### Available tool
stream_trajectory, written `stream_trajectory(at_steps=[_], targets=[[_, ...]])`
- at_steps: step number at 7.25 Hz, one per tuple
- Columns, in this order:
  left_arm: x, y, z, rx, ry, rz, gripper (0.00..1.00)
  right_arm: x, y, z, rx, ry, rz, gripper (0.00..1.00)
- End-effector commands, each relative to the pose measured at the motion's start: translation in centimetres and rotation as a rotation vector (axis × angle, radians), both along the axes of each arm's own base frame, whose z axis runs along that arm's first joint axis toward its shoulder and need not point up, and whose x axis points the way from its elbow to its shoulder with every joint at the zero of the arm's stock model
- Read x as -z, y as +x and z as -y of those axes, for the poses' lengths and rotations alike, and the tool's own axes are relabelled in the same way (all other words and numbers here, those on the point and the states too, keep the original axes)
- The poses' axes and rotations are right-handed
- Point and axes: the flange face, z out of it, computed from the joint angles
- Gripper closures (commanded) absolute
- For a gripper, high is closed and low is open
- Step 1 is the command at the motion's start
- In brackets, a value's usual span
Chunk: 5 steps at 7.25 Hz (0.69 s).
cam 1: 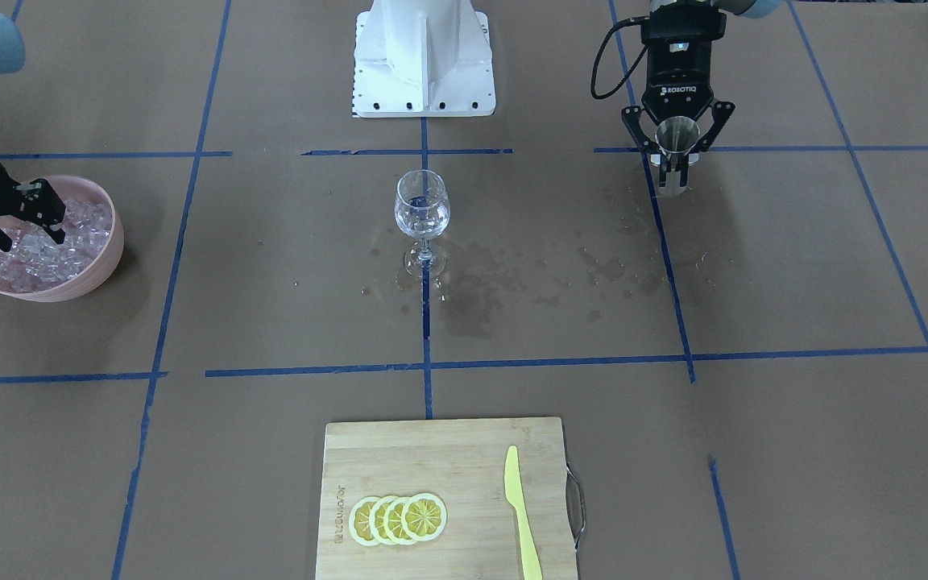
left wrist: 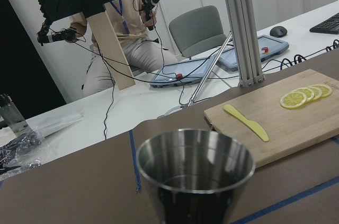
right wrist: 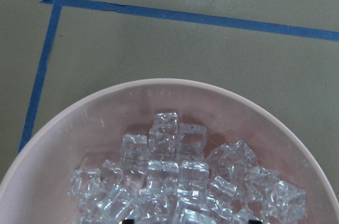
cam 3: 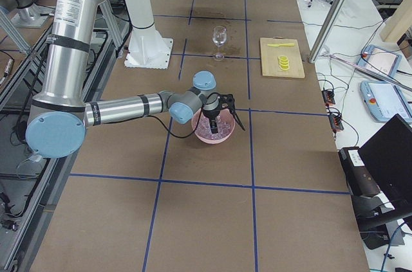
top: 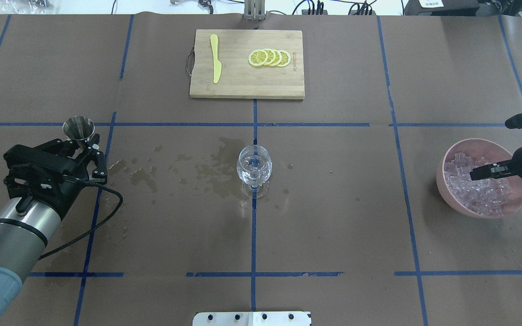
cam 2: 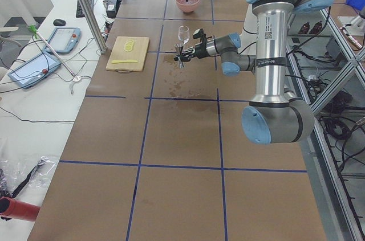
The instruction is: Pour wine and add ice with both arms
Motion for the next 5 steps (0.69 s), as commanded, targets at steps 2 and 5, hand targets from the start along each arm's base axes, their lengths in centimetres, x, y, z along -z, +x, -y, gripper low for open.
stream_trajectory(at_steps=[2,5], targets=[[-0.43,0.23,0.10,0.000,-0.001,0.012,1.00,0.05,0.00,-0.11,0.004,-0.004,0.002,0.39],[-0.64,0.42,0.13,-0.001,-0.003,0.017,1.00,-0.19,0.10,-0.26,0.005,-0.011,-0.002,0.49]])
